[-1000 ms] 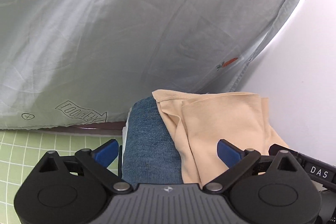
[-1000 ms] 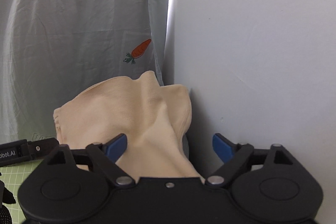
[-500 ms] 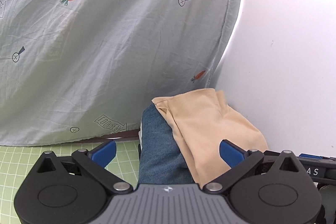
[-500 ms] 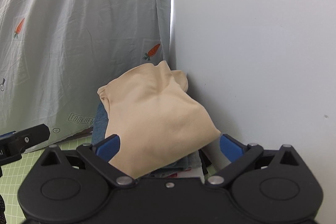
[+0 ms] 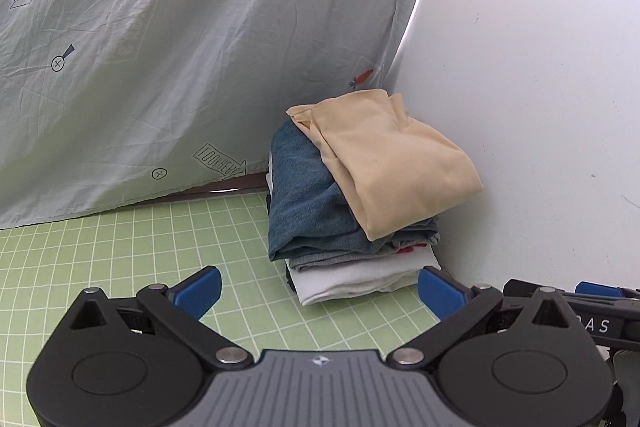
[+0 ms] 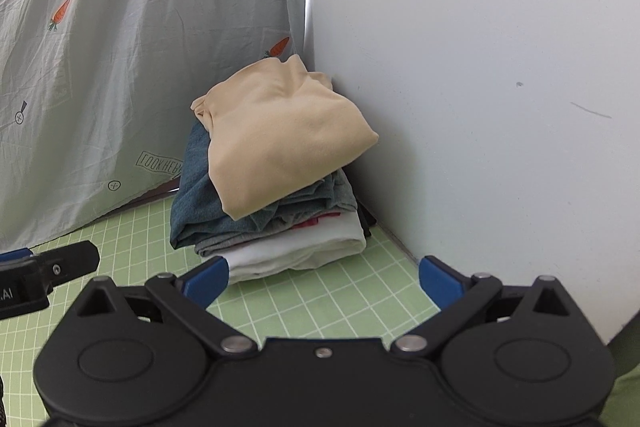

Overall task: Fold clothes
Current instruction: 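Open both grippers and withdraw from the stack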

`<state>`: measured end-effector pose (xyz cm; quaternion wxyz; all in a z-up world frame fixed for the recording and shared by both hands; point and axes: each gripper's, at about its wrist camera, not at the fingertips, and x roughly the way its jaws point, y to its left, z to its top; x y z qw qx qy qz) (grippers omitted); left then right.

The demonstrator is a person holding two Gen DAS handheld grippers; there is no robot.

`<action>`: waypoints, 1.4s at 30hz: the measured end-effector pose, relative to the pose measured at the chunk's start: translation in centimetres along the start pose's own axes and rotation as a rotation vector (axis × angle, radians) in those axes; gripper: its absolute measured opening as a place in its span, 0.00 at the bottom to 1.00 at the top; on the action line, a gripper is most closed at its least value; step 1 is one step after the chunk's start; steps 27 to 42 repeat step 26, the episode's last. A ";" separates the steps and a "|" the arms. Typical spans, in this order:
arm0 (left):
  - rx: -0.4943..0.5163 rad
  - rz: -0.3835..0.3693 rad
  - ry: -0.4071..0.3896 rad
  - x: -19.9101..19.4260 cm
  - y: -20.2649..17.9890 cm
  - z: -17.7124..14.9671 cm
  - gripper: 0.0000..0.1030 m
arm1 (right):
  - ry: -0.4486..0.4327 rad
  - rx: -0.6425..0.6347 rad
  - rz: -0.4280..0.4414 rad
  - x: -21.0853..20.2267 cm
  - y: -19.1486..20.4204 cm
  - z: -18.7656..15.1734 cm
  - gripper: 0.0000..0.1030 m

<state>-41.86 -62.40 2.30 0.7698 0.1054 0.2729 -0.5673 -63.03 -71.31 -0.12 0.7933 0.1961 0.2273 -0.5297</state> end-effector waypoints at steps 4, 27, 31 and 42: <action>0.024 0.000 0.026 -0.8 -0.4 -1.5 1.00 | 0.028 -0.006 -0.005 -1.1 0.0 -1.8 0.99; 0.060 -0.004 0.033 -2.6 -0.3 -2.8 1.00 | 0.040 -0.012 0.013 -2.6 1.2 -3.2 0.99; 0.060 -0.004 0.033 -2.6 -0.3 -2.8 1.00 | 0.040 -0.012 0.013 -2.6 1.2 -3.2 0.99; 0.060 -0.004 0.033 -2.6 -0.3 -2.8 1.00 | 0.040 -0.012 0.013 -2.6 1.2 -3.2 0.99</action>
